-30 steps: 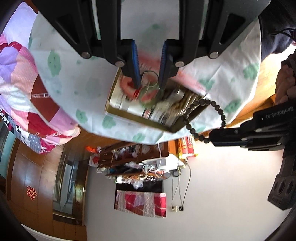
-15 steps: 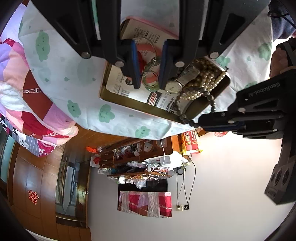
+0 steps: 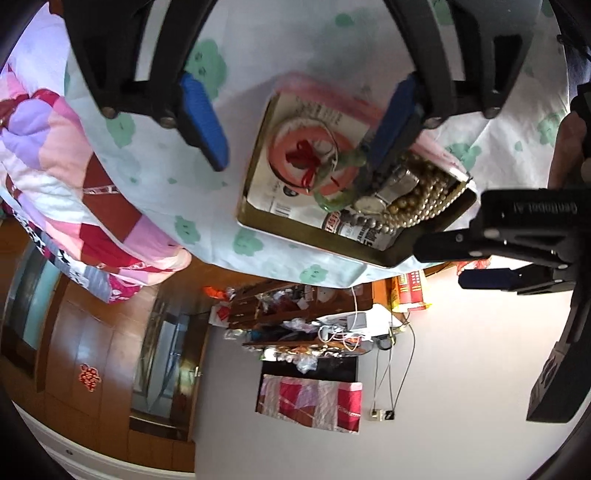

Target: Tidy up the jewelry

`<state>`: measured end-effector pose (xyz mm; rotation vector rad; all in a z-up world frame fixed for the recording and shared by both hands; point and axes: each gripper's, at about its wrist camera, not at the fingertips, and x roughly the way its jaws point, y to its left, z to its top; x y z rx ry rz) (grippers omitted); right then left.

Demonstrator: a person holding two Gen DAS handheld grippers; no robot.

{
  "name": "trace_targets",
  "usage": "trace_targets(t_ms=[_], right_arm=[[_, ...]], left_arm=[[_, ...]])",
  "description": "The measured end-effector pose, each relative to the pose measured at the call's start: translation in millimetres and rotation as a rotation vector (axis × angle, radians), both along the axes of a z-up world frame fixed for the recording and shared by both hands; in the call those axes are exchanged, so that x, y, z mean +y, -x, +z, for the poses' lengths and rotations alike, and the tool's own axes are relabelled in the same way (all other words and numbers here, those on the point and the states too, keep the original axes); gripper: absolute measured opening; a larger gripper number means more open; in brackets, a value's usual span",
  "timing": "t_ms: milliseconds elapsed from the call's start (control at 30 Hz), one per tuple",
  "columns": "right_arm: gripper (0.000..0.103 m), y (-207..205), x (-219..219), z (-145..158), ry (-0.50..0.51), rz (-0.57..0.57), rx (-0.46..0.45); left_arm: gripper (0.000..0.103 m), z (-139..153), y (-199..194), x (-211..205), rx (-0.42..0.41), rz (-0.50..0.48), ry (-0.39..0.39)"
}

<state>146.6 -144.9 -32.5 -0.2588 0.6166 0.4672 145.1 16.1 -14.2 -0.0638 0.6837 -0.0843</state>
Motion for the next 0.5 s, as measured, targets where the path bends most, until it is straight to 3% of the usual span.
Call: trace_targets(t_ms=[167,500], right_arm=[[0.086,18.2,-7.6,0.3,-0.012,-0.040,0.011],[0.091,40.6,-14.8,11.1,-0.058,-0.070,-0.017]], left_arm=[[0.081,-0.5,21.1,2.3,-0.010,0.025,0.057],[0.081,2.9,48.6,-2.1,-0.021,0.030,0.002]])
